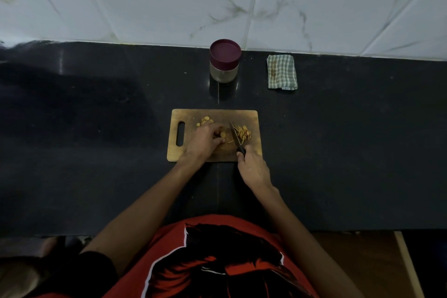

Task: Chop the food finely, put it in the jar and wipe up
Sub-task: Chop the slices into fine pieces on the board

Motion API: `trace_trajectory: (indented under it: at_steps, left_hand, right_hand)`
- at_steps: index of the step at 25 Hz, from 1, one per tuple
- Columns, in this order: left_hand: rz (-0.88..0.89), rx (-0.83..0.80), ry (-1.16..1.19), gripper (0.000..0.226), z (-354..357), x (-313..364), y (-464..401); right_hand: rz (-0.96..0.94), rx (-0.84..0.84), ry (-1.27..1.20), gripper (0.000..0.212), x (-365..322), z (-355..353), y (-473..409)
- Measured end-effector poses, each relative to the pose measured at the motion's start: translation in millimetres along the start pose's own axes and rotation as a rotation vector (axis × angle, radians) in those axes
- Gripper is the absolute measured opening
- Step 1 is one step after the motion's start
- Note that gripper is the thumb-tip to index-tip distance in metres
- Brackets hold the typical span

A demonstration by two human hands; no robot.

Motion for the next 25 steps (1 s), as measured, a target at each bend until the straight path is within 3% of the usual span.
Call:
trace_trajectory:
  at_steps: [6,12,18,25]
  left_hand:
    - [0.004,-0.003,-0.012,0.031,0,0,3]
    - [-0.017,0.064,0.002,0.028,0,2,6]
    - [-0.033,0.115,0.004,0.027,-3,3,9]
    - [-0.027,0.108,0.004,0.025,-1,4,10]
  right_hand:
    - [0.007,-0.008,-0.006,0.024,0,0,1]
    - [0.004,-0.048,-0.167,0.016,-13,8,9]
    - [0.042,-0.067,-0.120,0.014,-23,18,10]
    - [0.085,-0.112,-0.014,0.028,-30,22,1]
Point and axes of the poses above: each hand's wrist, its own y-axis away from the middle knuckle, its own z-axis out of the palm, x = y × z, the point moved 6 cm from there along -y, towards the middle knuckle, and after that the axes turned 6 degrees about -y, right-handed, at the moved point
